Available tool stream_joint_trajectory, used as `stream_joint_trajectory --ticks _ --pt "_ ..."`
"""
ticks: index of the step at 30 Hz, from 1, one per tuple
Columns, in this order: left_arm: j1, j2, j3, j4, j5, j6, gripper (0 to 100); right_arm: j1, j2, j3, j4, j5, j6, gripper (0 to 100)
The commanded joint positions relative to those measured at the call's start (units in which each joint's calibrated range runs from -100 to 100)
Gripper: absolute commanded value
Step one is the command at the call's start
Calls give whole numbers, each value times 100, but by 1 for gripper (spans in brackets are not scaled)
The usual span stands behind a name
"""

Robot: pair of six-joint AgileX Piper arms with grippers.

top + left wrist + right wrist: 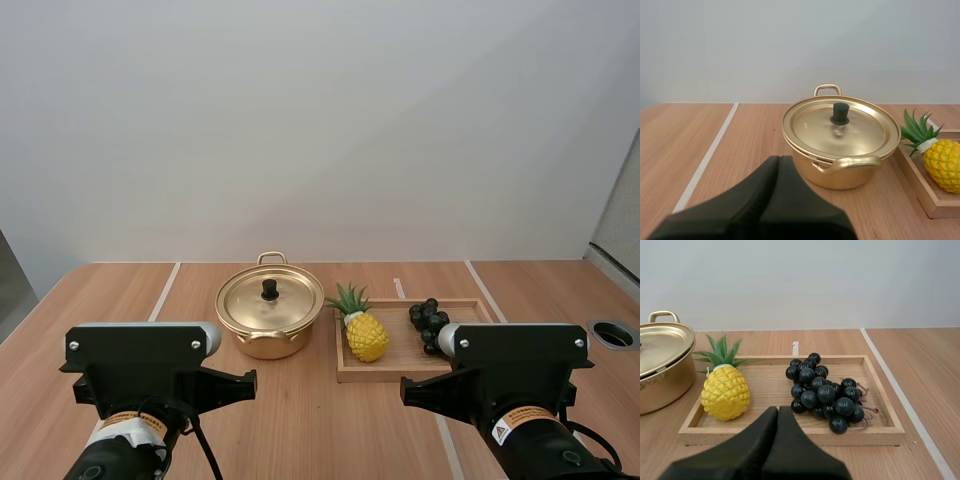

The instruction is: Open the pot, put the grape inside, and close it

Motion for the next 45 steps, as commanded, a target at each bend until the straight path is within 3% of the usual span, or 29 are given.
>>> stream_joint_trajectory --ticks 1,38,45 --pt "-13 -32 0 -132 -200 22 0 -16 -27 0 -35 -8 1 0" --pt "-13 -32 0 -161 -200 -5 0 -16 -27 0 65 -8 1 0" --pt "-13 -32 -330 -150 -987 64 0 -16 -27 -238 -144 -95 1 0"
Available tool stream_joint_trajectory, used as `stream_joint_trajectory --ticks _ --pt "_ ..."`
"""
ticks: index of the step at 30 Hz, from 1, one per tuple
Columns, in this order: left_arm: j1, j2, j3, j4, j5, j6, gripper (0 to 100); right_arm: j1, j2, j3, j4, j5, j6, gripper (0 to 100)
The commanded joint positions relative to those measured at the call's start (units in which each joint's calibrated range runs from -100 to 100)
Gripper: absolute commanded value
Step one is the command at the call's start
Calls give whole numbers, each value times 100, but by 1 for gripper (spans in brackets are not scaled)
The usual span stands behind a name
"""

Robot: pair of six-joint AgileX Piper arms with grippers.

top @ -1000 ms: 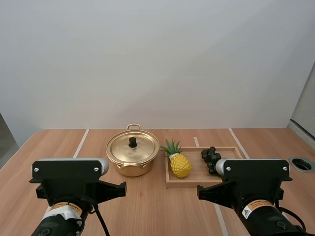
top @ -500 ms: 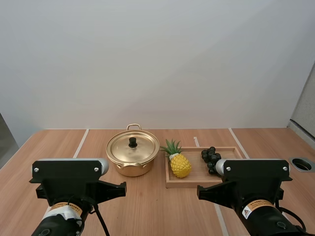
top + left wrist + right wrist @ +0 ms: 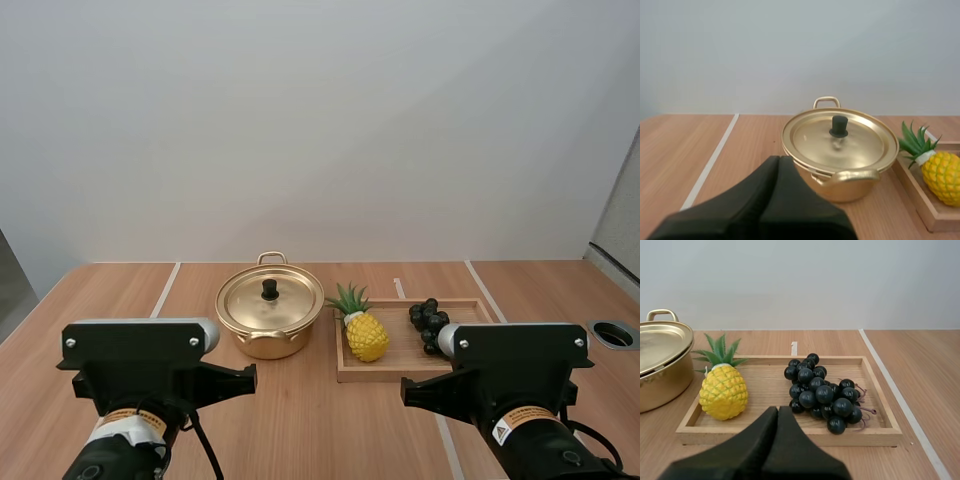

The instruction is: Open the pot, put the grape inside, and close it

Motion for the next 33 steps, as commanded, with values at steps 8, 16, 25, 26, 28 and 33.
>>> stream_joint_trajectory --ticks 8,16,25,26,28,33 --pt "-13 -32 -2130 -86 -443 64 0 -16 -27 -2786 611 -123 1 0" --pt "-13 -32 -4168 437 -387 64 0 -16 -27 -5275 537 -136 1 0" --pt "-13 -32 -5128 449 -387 64 0 -16 -27 -6479 521 -27 1 0" --pt "-13 -32 -5156 449 -405 64 0 -16 -27 -6479 464 -54 1 0" --pt "-13 121 -5227 449 -402 64 0 -16 236 -6479 170 -66 1 0" --pt "-13 1563 -5784 449 -66 137 0 -16 1528 -6556 -57 -66 1 0"
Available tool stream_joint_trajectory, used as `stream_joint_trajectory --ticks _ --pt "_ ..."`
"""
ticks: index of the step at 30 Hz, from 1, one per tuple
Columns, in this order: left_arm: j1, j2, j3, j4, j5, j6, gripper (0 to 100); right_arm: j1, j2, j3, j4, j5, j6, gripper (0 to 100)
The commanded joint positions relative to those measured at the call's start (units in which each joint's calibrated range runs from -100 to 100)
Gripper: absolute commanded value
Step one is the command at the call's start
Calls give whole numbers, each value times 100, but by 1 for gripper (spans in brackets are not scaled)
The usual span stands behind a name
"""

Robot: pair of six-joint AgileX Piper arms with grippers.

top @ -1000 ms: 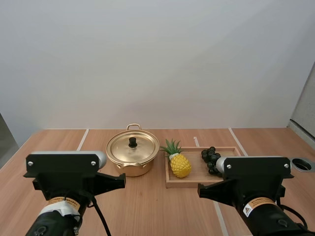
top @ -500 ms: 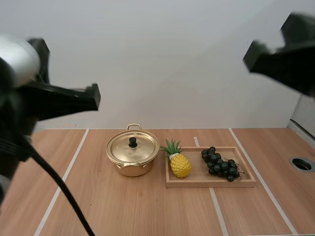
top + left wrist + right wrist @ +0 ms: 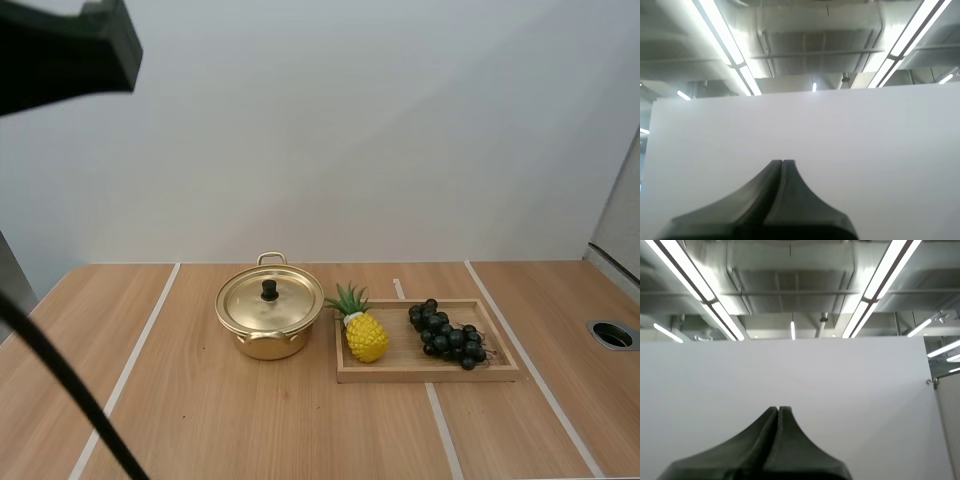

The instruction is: Open the pot, put the grape inside, and close it

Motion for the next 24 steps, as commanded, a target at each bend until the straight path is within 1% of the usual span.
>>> stream_joint_trajectory --ticks 1,6,10,12,14,17,20,21,22,23,24 --pt "-13 1066 -413 50 407 20 0 -16 804 -130 -121 79 1 0" --pt "-13 2813 -1432 50 1382 20 0 -16 1982 -470 -121 95 1 0" --pt "7 3750 -2086 50 1995 28 0 -41 2595 -587 -121 -298 1 0" --pt "40 4051 -2310 50 2294 168 0 -89 2777 -587 -121 -642 1 0" --pt "84 4315 -2440 27 2331 380 0 -184 2920 -587 -121 -988 1 0" --pt "134 4529 -2475 -25 2265 456 0 -304 3013 -587 -121 -1252 1 0" --pt "132 4642 -2475 -211 2265 567 0 -321 3049 -587 -121 -1359 -77 0" --pt "132 4642 -2475 -358 2265 726 2 -321 3050 -587 -121 -1359 -182 0" --pt "132 4642 -2475 -556 2265 903 6 -321 3060 -587 -121 -1359 -276 0" --pt "132 4642 -2475 -716 2265 1045 12 -321 3060 -587 -121 -1359 -340 0" --pt "132 4642 -2475 -910 2265 1229 22 -321 3060 -587 -121 -1359 -415 0"
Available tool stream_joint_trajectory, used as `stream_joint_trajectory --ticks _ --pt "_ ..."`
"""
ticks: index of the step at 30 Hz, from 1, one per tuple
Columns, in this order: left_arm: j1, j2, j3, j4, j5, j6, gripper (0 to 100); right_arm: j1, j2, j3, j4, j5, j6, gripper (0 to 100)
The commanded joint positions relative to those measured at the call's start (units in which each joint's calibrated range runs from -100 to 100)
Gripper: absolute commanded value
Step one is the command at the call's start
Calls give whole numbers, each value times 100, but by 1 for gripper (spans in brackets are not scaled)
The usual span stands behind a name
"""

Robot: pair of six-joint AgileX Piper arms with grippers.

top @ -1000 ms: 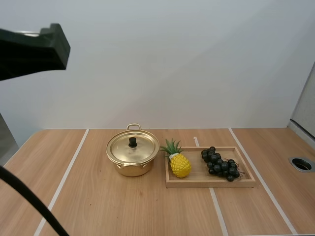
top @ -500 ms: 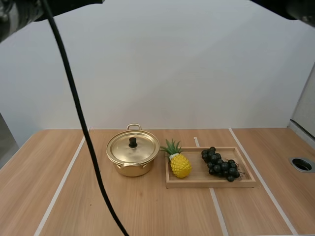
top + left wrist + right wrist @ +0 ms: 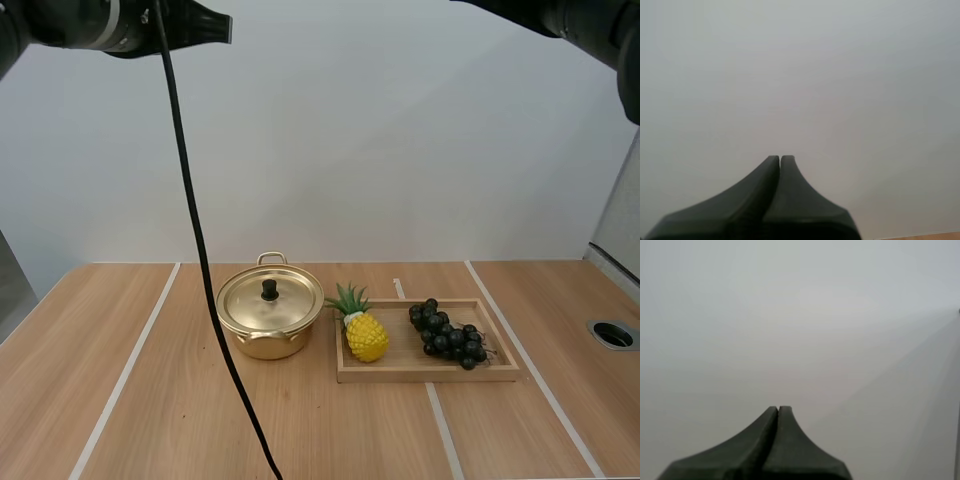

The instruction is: Open the pot, put the grape inside, and close it

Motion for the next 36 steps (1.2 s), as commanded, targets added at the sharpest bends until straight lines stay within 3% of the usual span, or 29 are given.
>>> stream_joint_trajectory --ticks 1,2,4,7,15,20,24,32,36 --pt "5 2 -58 -623 -61 491 36 -17 -22 -58 -48 -195 -249 0" --pt "5 2 -58 -815 -36 694 54 -17 -22 -58 -48 -195 -256 4" --pt "5 2 -58 -1021 23 902 97 -17 -22 -58 -48 -144 -256 37" --pt "5 5 -58 -1084 44 907 100 -17 -7 -85 -48 10 -256 98" --pt "5 88 -58 -1249 197 1225 100 -17 -19 -123 -62 157 -256 100" --pt "-19 589 -58 -2136 1514 2114 100 -17 -19 -123 -62 1253 -311 100" --pt "-19 1162 -58 -2479 2646 2463 100 -17 -19 -123 -49 1866 -514 100" --pt "-27 2278 -58 -2443 4210 2941 100 -17 -19 -123 -38 2307 -702 100" --pt "-280 2686 -58 -1780 4328 2838 100 -17 -19 -123 45 2568 -882 100"
